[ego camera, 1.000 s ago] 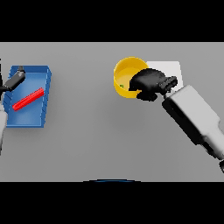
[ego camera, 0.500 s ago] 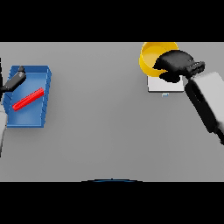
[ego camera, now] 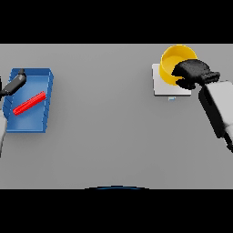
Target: Pick up the red beaker and tilt it to pour out 1 green nut into yellow bowl. Pick up the yellow bowl and place it on the metallic measuring scale.
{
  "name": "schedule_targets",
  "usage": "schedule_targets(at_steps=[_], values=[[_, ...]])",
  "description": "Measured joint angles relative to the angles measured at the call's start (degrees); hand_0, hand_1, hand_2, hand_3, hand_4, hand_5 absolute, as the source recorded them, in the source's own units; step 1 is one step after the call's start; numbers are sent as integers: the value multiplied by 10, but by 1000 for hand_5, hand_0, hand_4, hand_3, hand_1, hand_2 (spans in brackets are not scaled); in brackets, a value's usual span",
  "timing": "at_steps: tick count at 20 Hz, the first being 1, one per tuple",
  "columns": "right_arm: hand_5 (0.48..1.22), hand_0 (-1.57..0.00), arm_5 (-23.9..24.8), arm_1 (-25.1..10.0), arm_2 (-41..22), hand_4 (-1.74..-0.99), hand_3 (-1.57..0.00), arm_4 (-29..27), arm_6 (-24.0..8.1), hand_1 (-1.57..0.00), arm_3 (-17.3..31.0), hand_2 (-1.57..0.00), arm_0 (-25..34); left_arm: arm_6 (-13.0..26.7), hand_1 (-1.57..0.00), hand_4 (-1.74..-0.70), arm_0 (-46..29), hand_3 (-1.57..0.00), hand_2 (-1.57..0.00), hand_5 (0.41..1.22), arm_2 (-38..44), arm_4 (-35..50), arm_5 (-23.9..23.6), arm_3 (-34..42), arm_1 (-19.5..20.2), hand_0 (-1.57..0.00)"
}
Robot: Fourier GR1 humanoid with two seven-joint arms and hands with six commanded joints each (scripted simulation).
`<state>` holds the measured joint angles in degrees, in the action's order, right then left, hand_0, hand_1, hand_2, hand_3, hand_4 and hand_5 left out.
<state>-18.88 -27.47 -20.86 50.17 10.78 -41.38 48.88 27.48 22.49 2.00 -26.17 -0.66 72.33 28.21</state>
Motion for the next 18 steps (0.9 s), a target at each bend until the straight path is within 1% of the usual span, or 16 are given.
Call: schedule_targets(at_steps=[1, 2, 4, 5, 6, 7, 8, 10, 11, 12, 13, 14, 15, 16, 17, 18], values=[[1221, -1571, 5, 5, 3, -1741, -1331, -1, 0, -1571, 7, -1379, 3, -5, 1, -725, -6, 1, 1, 676, 1, 1, 0, 4, 2, 1], [1221, -1571, 12, 6, 5, -1741, -1338, -1, 10, -1571, 15, -1362, 2, -3, 1, -728, -6, 1, 1, 675, 3, 2, -3, 2, 0, 1], [1221, -1571, 14, 6, 9, -1741, -1403, -3, 25, -1571, 32, -1345, 3, -10, 1, -726, -9, 1, 1, 673, 0, 2, -2, 4, -2, 1], [1221, -1556, 16, 11, 12, -1741, -1436, -6, 23, -1571, 33, -1338, 3, -7, 1, -723, -4, 1, 1, 671, -1, -2, -5, -6, -2, 1], [1221, -1501, 20, 15, 12, -1741, -1463, -5, 28, -1571, 39, -1330, 3, -10, 1, -723, -4, 1, 1, 669, -3, -4, -3, -7, -1, 1], [1221, -1464, 19, 15, 13, -1741, -1451, -6, 32, -1571, 39, -1335, 4, -12, 1, -722, 0, 1, 1, 668, -2, -5, -6, -9, -1, 1], [1221, -1448, 22, 11, 14, -1734, -1390, -5, 36, -1501, 43, -1382, 5, -10, 1, -724, 4, 1, 1, 667, -2, -7, -8, -18, -1, 1], [1221, -1492, 23, 15, 18, -1737, -1097, -5, 29, -1484, 49, -1450, 8, -10, 1, -724, 2, 1, 1, 671, -1, -6, -4, -11, 3, 1], [1221, -1439, 22, 18, 18, -1688, -990, -7, 27, -1337, 47, -1286, 7, -11, 1, -722, 8, 1, 1, 671, -1, -4, -3, -20, 1, 1], [1149, -1231, 21, 22, 20, -1657, -890, -7, 22, -1101, 46, -1091, 7, -10, 1, -719, 6, 1, 1, 668, -2, -6, -4, -17, 1, 1], [1080, -990, 15, 21, 19, -1629, -796, -7, 21, -882, 43, -921, 7, -6, 1, -719, 7, 1, 1, 668, -1, -3, -1, -13, 2, 1], [1029, -792, 11, 20, 16, -1609, -723, -4, 21, -705, 45, -782, 8, -4, 1, -719, 11, 1, 1, 667, -2, -3, 1, -15, 2, 1], [987, -634, 9, 16, 10, -1593, -661, 2, 23, -564, 45, -660, 5, -4, 1, -718, 11, 1, 1, 666, -4, -5, -3, -20, -5, 1], [955, -507, 3, 11, 5, -1579, -604, 7, 25, -451, 43, -553, 6, -7, 1, -720, 9, 1, 1, 663, -6, -7, -5, -15, -6, 1], [929, -405, 2, 13, 2, -1567, -552, 11, 29, -360, 49, -464, 13, -16, 1, -721, 2, 1, 1, 663, -4, -5, -8, -16, -6, 1], [909, -324, 5, 19, -2, -1560, -506, 14, 25, -288, 48, -381, 15, -14, 1, -724, 4, 1, 1, 662, -3, -6, -10, -17, -5, 1]])
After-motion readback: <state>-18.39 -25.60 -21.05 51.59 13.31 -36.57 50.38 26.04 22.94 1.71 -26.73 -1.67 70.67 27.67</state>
